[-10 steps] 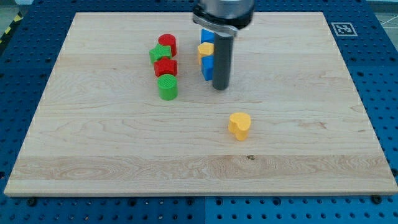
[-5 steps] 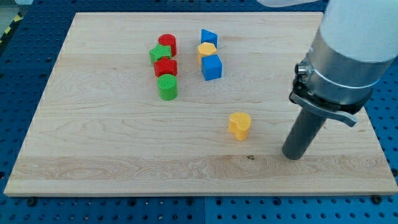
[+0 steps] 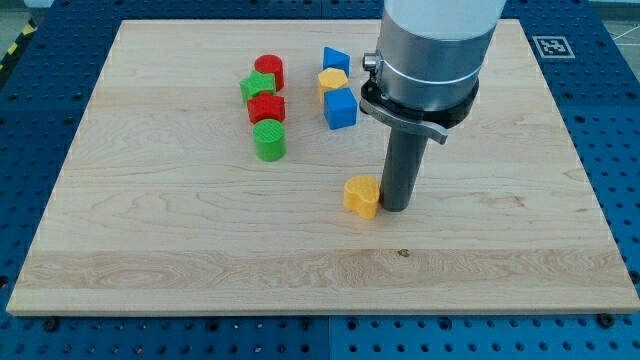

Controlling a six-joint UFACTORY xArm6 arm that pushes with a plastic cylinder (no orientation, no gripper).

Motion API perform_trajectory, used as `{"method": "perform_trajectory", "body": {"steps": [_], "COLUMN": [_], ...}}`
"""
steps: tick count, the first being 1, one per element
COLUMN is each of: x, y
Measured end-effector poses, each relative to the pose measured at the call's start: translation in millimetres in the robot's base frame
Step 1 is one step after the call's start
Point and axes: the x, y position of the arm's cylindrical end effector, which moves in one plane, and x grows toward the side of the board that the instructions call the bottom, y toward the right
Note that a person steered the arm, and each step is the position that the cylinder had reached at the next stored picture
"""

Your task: Push the yellow heart below the blue cube

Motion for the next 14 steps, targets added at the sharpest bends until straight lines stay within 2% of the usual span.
{"method": "perform_trajectory", "body": {"steps": [3,4,6,7,9,10,12,14], "x": [18.8,13.4,-23.6,-18.5,83.5,90.1,77.3,30.5], "y": [2.3,-8.0,-27.5,-25.8,-3.0,-16.7,-57.2,-70.9]}}
